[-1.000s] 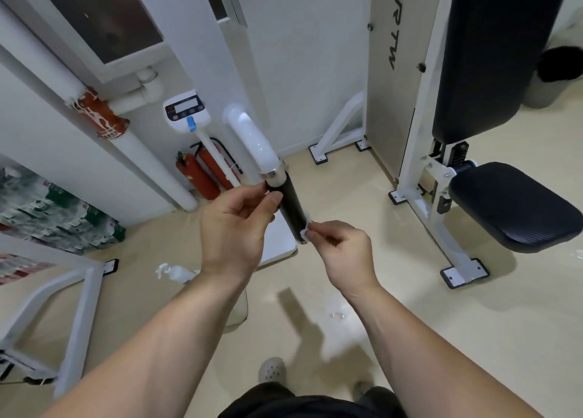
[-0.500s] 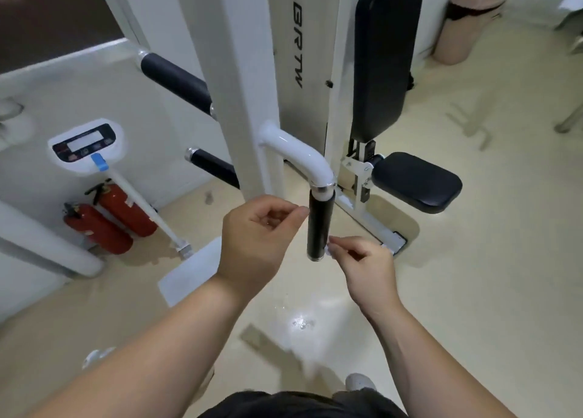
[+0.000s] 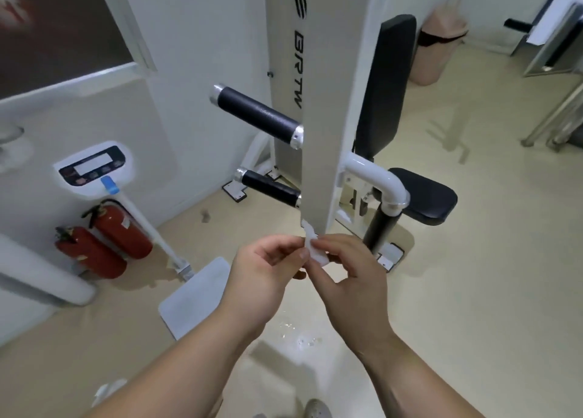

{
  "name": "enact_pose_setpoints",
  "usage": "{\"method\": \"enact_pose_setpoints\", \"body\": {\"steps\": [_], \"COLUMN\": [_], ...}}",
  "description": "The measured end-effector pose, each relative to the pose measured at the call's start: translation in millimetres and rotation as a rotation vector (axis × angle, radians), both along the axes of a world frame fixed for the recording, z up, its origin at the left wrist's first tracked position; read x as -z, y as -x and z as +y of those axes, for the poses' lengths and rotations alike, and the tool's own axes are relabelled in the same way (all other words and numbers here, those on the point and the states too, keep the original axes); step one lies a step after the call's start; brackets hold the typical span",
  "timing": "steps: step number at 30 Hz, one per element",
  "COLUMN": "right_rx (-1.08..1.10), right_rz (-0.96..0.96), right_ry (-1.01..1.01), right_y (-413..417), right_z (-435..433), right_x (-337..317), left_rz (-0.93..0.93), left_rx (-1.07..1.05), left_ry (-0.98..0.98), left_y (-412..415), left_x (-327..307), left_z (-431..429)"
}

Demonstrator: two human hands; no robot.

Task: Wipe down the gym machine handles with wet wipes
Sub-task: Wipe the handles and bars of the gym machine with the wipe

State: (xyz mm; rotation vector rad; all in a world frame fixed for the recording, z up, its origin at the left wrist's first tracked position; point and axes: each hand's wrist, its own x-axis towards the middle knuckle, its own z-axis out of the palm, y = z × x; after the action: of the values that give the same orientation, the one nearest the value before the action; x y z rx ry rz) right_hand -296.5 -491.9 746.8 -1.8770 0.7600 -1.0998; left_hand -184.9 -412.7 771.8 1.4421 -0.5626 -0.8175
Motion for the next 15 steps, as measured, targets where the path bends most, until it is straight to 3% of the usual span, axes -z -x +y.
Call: {"method": "enact_pose_setpoints", "body": {"steps": [4, 7, 15], "right_rx": [-0.226, -0.357, -0.270], "right_rz": [0.005, 0.008, 0.141], "right_ry": [-0.167, -0.139, 0.031], "right_y": [-23.7, -38.6, -78.2], "right_z": [-5.2, -10.2, -16.9], "right_x": [-7.2, -1.2, 10.3], "left_rz": [-0.058, -0.066, 0.139], "left_rx": [-0.072, -0.118, -0.191], "left_ry": [-0.016, -0.030, -0.023], "left_y": [-20.3, -37.8, -75.8], "left_x": [-7.2, -4.8, 15.3], "left_z": [12.9, 17.1, 1.6]}}
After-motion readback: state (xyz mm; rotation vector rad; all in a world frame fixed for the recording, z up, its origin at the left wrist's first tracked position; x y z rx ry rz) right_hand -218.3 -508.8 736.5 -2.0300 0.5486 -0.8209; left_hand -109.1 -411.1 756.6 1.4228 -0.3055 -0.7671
